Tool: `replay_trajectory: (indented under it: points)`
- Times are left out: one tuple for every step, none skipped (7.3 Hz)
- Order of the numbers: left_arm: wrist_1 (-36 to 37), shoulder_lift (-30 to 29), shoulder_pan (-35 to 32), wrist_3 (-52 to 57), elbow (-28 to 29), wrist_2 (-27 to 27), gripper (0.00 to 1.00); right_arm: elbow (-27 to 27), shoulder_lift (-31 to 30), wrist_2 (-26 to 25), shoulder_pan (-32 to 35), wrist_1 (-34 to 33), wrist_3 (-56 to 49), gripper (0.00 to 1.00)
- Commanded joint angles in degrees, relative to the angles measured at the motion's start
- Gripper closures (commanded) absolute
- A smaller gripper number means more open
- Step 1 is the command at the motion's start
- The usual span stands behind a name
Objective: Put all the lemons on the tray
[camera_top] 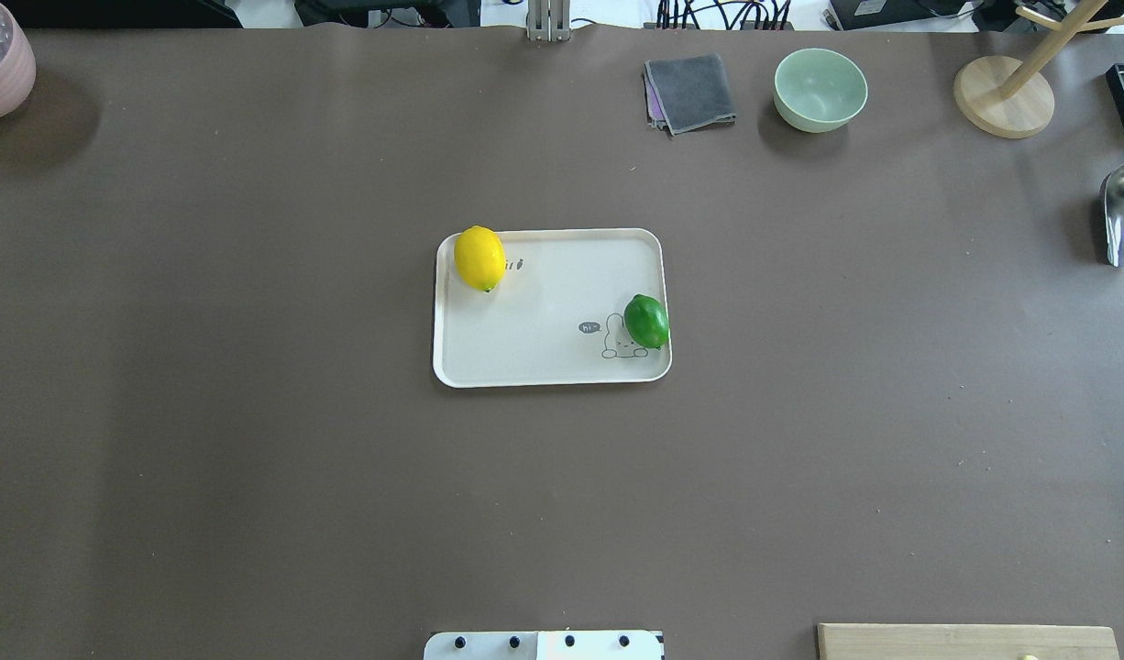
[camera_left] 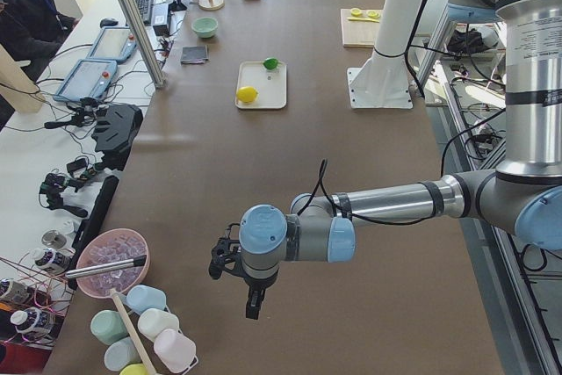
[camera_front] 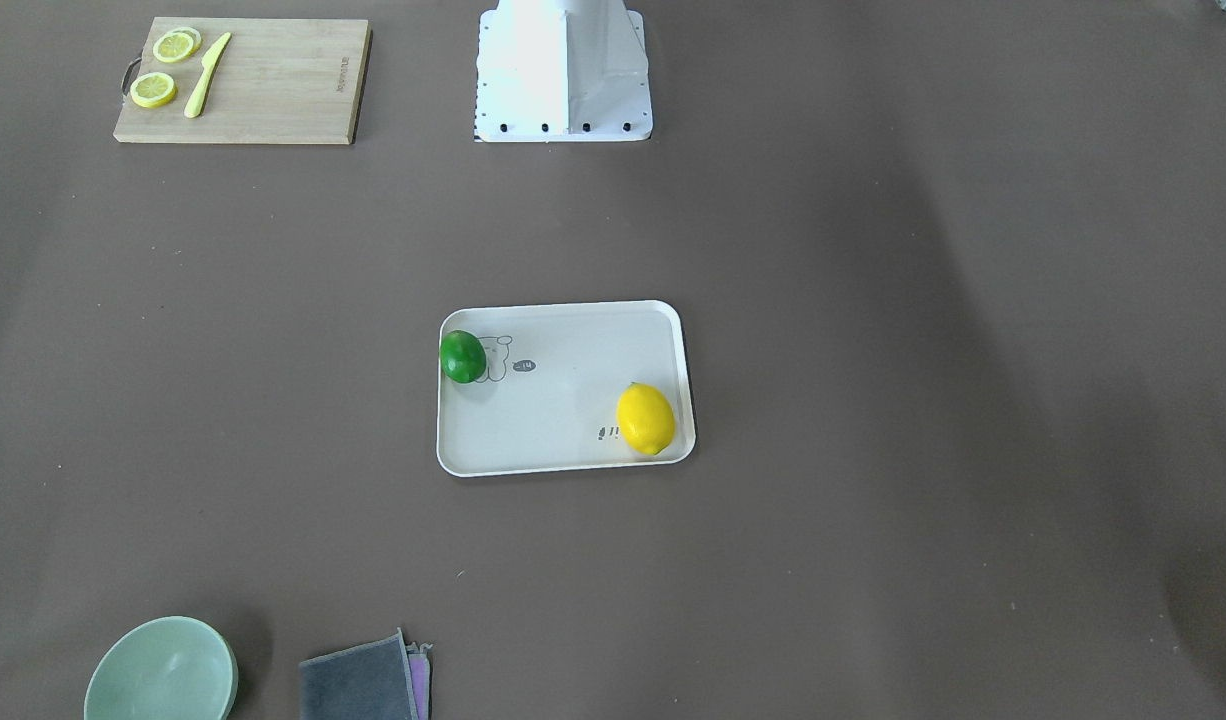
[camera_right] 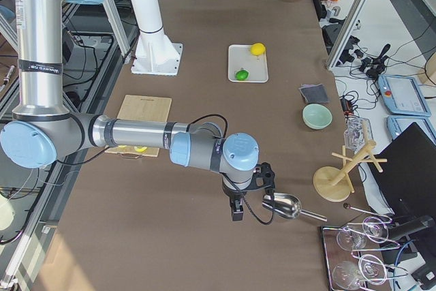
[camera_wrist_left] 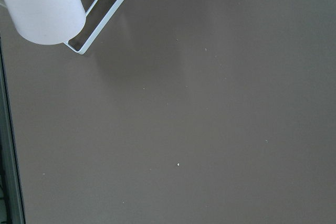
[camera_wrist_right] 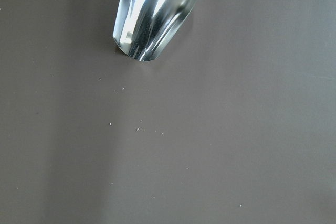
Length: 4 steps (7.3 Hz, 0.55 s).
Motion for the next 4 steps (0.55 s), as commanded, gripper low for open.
replay_trajectory:
  points:
    - [-0.87, -0.58, 0.03, -1.29, -0.43, -0.05, 0.01, 0.07, 0.01, 0.5, -0.01, 0.05, 0.14, 0.0]
    - [-0.7, -1.45, 0.03, -5.65, -1.57, -0.31, 0.01, -0.02, -0.08, 0.59, -0.01, 0.05, 0.05, 0.0]
    - [-0.26, -1.37, 0.12, -8.57, -2.97, -1.88, 0.01, -0.11, -0.08, 0.5, -0.01, 0.05, 0.05, 0.0]
    - [-0.17, -1.37, 0.12, -8.68, -3.07, -3.63, 0.01, -0.19, -0.08, 0.5, -0.01, 0.05, 0.05, 0.0]
